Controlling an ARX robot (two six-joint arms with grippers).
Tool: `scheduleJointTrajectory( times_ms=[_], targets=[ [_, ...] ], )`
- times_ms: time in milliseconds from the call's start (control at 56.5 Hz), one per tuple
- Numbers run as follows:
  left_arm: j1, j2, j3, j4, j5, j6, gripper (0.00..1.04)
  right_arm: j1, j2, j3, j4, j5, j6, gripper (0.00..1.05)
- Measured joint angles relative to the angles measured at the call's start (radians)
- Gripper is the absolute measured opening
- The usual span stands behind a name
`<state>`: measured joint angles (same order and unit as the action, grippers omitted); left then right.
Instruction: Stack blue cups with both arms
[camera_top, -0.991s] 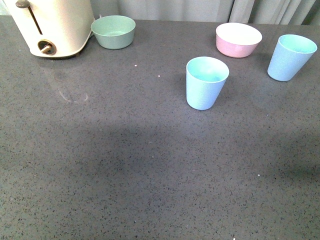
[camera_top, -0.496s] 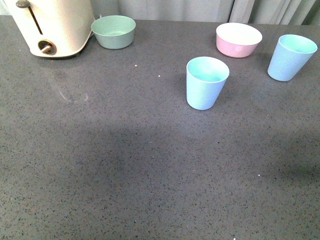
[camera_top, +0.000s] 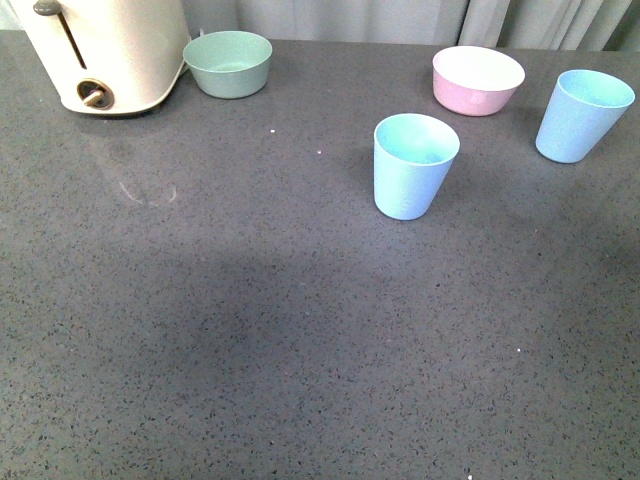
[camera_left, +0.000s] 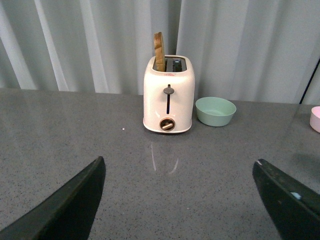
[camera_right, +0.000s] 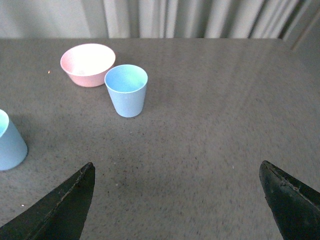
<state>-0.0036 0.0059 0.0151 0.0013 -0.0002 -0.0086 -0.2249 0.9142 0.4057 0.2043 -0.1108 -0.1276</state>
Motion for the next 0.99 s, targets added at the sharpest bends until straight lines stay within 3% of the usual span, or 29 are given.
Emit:
scheduleJointTrajectory(
  times_ms=[195, 407, 708, 991],
  targets=[
    [0.0, 0.0, 0.0, 0.0, 0.0, 0.002, 0.96, 0.078, 0.504, 0.348, -0.092, -0.059, -0.278, 0.96],
    [0.0, 0.0, 0.0, 0.0, 0.0, 0.002, 0.96, 0.184, 0.909, 0.787, -0.289, -0.028, -0.493, 0.96],
    [0.0, 0.0, 0.0, 0.0, 0.0, 0.002, 0.96, 0.227, 1.139, 1.029, -0.396, 0.007, -0.548, 0.96],
    [0.0, 0.0, 0.0, 0.0, 0.0, 0.002, 0.96, 0.254, 1.252, 1.127, -0.434, 0.012, -0.546, 0.93]
  ],
)
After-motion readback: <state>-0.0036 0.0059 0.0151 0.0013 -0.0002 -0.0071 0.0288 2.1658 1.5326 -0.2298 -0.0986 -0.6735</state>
